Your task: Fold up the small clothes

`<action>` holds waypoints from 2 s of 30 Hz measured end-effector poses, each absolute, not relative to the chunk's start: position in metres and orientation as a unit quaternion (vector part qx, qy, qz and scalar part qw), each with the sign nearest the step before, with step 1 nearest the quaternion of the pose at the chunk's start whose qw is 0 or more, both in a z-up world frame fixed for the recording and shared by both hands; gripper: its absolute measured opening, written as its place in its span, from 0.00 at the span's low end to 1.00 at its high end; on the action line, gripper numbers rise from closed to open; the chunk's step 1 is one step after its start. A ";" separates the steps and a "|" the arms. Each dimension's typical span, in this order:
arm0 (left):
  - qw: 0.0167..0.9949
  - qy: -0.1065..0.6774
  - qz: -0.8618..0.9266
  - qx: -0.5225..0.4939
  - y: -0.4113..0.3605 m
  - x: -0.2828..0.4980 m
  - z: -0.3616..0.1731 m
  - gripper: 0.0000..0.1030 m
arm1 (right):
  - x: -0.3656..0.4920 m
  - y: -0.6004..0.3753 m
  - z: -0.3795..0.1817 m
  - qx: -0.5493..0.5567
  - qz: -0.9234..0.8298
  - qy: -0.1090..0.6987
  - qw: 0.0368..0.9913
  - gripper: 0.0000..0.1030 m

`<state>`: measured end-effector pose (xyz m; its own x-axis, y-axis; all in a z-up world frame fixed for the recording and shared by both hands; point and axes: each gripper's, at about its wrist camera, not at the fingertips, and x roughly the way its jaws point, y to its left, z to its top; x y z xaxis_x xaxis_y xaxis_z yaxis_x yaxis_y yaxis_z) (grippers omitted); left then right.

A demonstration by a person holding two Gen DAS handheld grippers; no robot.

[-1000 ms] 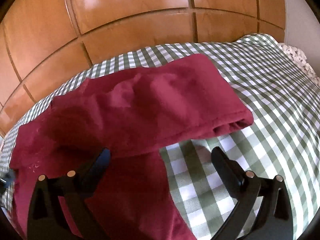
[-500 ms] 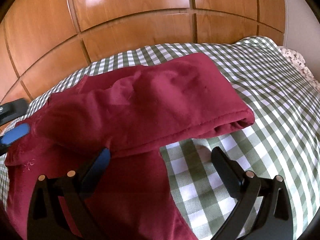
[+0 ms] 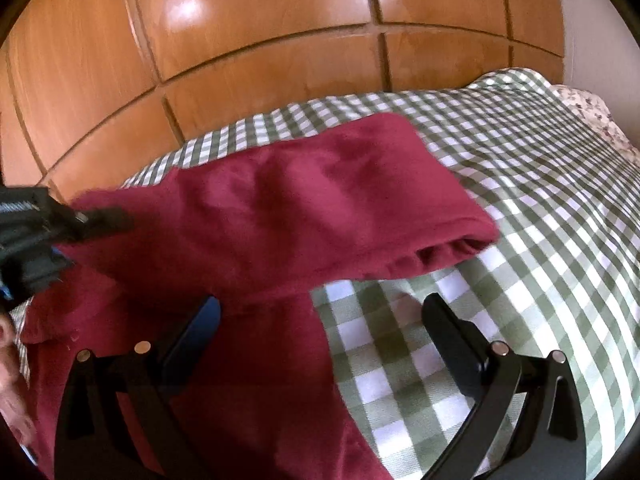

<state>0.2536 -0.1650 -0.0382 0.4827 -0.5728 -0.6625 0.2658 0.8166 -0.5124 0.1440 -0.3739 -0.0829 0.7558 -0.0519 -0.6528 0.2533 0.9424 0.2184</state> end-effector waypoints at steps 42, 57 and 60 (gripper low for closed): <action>0.875 0.432 -0.118 -0.181 -0.018 0.246 -0.101 0.08 | 0.169 -0.411 -0.087 0.143 -0.231 0.376 0.886 0.98; 0.897 0.391 -0.143 -0.151 -0.030 0.228 -0.100 0.39 | 0.165 -0.414 -0.089 0.151 -0.227 0.377 0.885 0.98; 0.897 0.391 -0.143 -0.151 -0.029 0.229 -0.101 0.39 | 0.162 -0.414 -0.087 0.150 -0.227 0.375 0.886 0.98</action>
<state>0.2293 -0.0294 -0.1010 0.6532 -0.3744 -0.6581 0.1385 0.9136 -0.3822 0.1617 -0.4135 -0.0872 0.6159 -0.2894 -0.7327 0.5141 0.8524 0.0955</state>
